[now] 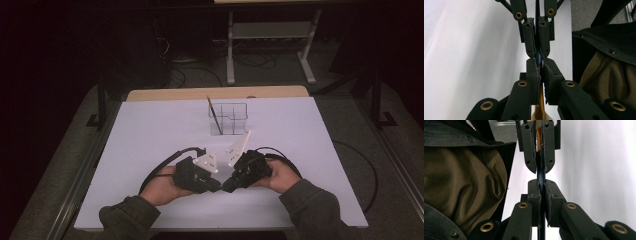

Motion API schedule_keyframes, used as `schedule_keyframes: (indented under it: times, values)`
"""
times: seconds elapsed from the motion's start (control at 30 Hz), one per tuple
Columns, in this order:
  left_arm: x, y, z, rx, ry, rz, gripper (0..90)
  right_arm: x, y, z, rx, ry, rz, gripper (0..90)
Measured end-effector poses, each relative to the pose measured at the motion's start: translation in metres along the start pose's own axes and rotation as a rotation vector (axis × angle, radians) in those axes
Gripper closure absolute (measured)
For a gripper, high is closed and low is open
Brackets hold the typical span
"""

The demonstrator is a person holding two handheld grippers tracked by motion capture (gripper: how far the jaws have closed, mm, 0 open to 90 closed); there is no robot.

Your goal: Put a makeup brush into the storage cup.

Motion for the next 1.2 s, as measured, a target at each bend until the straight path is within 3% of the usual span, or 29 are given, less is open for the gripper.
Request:
schedule_keyframes:
  times: [0.13,0.33,0.53,0.77,0.93,1.2]
  values:
    - [0.002,-0.002,-0.001,-0.001,0.000,-0.017,77.8,0.000,0.000,-0.001,0.000,-0.004,-0.010,82.9]
    - [0.006,-0.004,-0.005,0.024,0.006,-0.006,70.4,0.003,0.000,-0.004,-0.001,0.005,-0.024,82.9]
    - [0.010,-0.007,-0.011,0.062,0.021,0.004,67.0,0.006,0.000,-0.006,0.001,0.010,-0.038,82.9]
    - [0.012,-0.009,-0.016,0.073,0.012,0.013,64.6,0.009,-0.001,-0.007,0.010,0.018,-0.048,82.9]
    - [0.011,-0.010,-0.019,0.074,0.005,0.015,64.8,0.011,-0.002,-0.007,0.014,0.024,-0.058,82.9]
    - [0.010,-0.010,-0.019,0.064,0.007,0.000,77.2,0.012,-0.004,-0.008,0.014,0.024,-0.061,82.9]
Point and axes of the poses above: each handheld gripper's, and its own axes: x roughly backward along the jaws, z roughly out of its top, y roughly to its right, the point moved 4 cm from there along -x, roughly forward along the jaws, and after that the axes turned 14 degrees about z, right-handed, at the moved point
